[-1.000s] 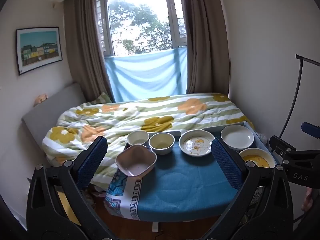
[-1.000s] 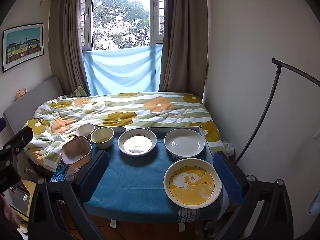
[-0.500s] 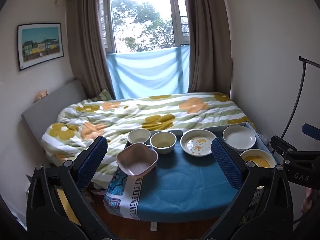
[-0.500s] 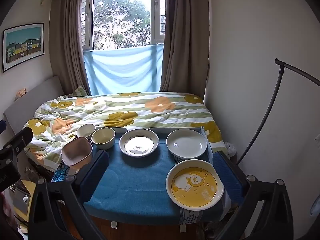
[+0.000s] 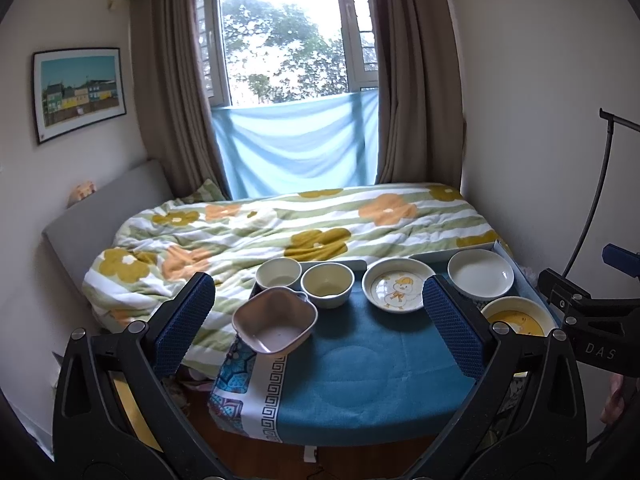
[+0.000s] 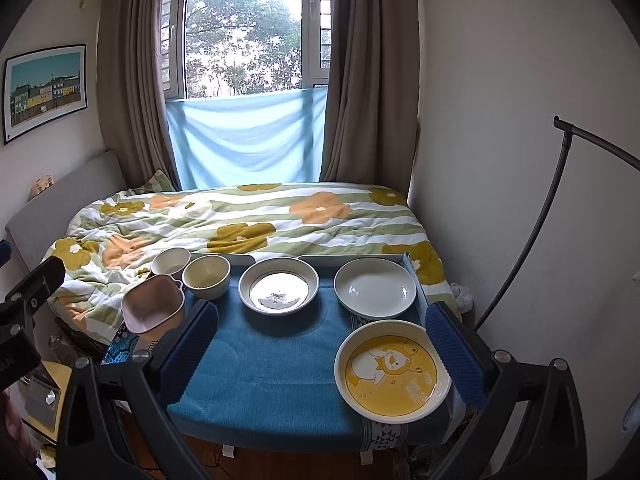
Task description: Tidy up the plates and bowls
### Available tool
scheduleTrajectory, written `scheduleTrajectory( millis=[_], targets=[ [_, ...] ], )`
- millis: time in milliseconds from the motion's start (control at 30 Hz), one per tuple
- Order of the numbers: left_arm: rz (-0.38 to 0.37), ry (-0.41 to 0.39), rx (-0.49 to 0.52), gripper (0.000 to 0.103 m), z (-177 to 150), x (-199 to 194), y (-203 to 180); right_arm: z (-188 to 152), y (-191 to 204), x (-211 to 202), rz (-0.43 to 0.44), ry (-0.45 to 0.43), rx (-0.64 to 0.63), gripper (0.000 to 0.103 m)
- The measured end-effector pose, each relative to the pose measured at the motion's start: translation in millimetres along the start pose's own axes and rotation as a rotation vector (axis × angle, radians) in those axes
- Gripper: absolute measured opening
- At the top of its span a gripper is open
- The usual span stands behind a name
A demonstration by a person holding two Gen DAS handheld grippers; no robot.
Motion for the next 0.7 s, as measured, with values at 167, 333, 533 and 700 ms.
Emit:
scheduleTrajectory(
  millis=[167, 333, 533, 700],
  targets=[
    [0.001, 0.0, 0.001, 0.103, 0.6, 0.1, -0.2, 0.2, 0.2, 0.6, 0.001, 0.0, 0.0, 0.103],
    [0.002, 0.001, 0.001, 0.103, 0.5, 1.0, -1.5, 0.3, 0.5, 1.1, 0.001, 0.001, 0.0, 0.103],
    [-0.004, 0.008, 0.003, 0.103, 0.1, 3.0, 0.4, 0.3, 1.2, 1.8, 0.002, 0.004, 0.0, 0.103],
    [-0.001, 0.011, 0.001, 0.103, 1.1, 6.2, 5.3, 0.3, 1.2, 1.9, 0.001, 0.003, 0.0, 0.103]
  ],
)
Point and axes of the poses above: each gripper's, at about its wrist camera, not at the fingertips, and x roughly the way its jaws point, y to its left, z to its top, the point moved 1 cm from there along x, roughly the way its jaws point, and after that the axes turned 15 degrees about -z, right-handed, at the moved point
